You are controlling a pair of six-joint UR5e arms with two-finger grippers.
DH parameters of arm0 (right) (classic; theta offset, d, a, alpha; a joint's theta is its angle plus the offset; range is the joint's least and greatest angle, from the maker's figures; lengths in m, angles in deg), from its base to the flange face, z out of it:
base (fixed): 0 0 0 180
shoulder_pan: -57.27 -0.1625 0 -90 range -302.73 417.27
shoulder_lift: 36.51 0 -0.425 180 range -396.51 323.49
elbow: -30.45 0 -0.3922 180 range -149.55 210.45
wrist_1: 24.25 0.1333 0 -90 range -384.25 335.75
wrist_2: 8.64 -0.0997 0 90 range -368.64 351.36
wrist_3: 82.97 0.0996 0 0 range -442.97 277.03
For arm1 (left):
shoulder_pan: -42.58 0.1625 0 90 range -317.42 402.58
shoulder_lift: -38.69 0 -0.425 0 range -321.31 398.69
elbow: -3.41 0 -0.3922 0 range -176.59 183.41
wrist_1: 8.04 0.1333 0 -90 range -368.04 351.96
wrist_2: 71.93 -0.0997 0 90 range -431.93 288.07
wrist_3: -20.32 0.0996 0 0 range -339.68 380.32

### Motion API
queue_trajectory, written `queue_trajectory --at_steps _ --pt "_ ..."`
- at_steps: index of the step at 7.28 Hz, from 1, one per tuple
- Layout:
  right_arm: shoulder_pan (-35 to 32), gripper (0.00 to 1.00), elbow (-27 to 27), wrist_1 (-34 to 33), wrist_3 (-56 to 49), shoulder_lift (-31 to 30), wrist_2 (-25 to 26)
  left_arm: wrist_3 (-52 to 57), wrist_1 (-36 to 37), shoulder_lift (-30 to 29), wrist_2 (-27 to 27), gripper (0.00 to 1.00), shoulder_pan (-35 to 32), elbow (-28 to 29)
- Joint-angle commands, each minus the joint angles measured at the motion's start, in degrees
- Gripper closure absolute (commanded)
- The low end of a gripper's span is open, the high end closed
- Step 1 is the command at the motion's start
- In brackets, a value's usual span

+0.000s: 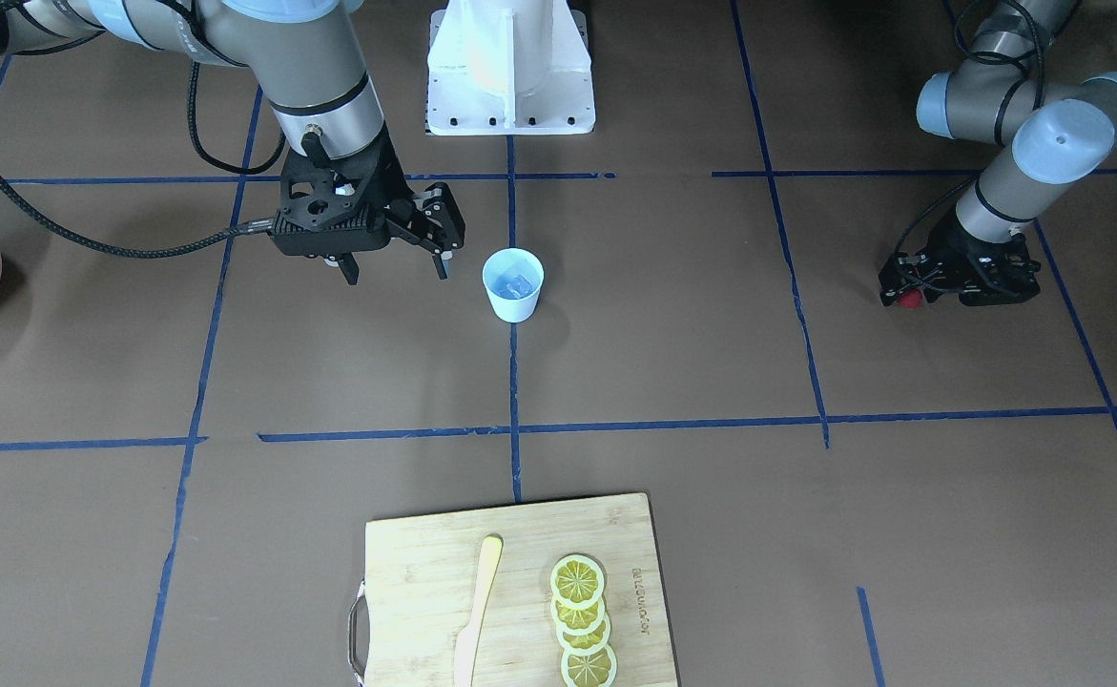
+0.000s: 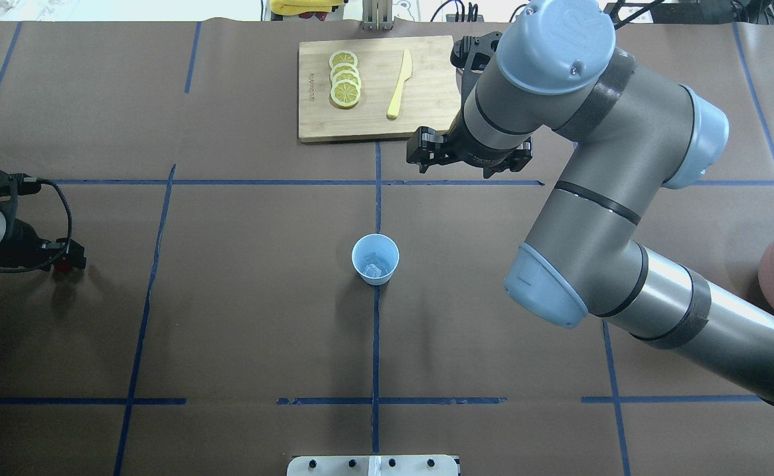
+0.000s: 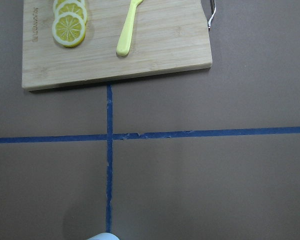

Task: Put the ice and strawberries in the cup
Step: 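Lower the left gripper onto the red strawberry and close it, then carry the strawberry with the left gripper over the cup while the right arm withdraws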

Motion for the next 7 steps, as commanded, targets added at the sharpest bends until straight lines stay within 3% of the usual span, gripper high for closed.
queue_trajectory --at_steps 1,4,5,7 --pt "0.41 0.01 -0.02 0.08 0.09 -0.24 0.12 -0.06 0.0 0.25 0.22 0.6 -0.24 -0.46" --pt "0.42 0.01 -0.11 0.08 0.09 -0.06 0.03 -0.06 0.0 0.86 0.14 0.93 -0.59 -1.16" --pt "0.42 0.01 -0.46 0.08 0.09 -0.24 -0.06 -0.06 1.04 0.87 0.48 0.98 -1.64 -3.25" --pt "-0.11 0.01 -2.73 0.08 -0.17 -2.5 -0.67 -0.06 16.08 -0.45 1.27 1.0 -2.27 -13.32"
